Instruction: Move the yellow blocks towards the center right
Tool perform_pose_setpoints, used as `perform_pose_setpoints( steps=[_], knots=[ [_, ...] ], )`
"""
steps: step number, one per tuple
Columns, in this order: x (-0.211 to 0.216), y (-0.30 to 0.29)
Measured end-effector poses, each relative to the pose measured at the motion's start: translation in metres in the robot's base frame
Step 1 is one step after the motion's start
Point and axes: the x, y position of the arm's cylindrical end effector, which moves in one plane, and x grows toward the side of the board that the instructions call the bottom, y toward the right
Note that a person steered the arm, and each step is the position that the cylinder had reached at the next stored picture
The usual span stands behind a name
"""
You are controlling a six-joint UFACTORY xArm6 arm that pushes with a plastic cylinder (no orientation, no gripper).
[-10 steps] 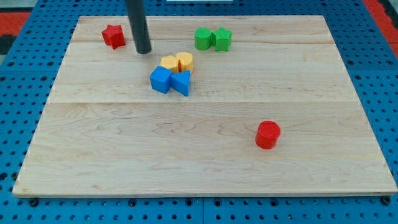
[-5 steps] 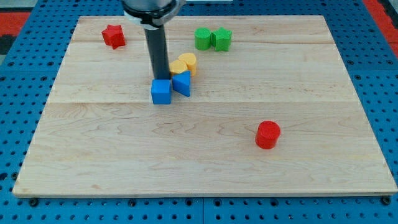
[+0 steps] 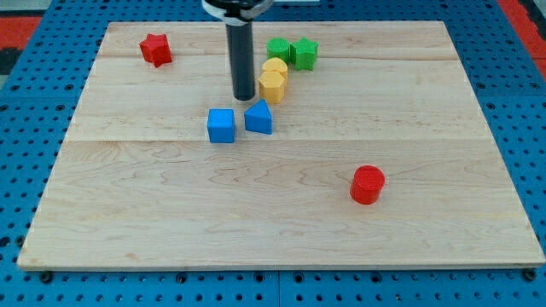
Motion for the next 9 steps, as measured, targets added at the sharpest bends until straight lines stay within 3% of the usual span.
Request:
perform_pose_setpoints(
  steps=[2,4,7,8,9],
  knots=[
    [-0.006,-0.005],
    [0.023,0.093],
    [-0.042,0.005],
    [-0.065,0.012],
    [-0.053,0.036]
  ],
)
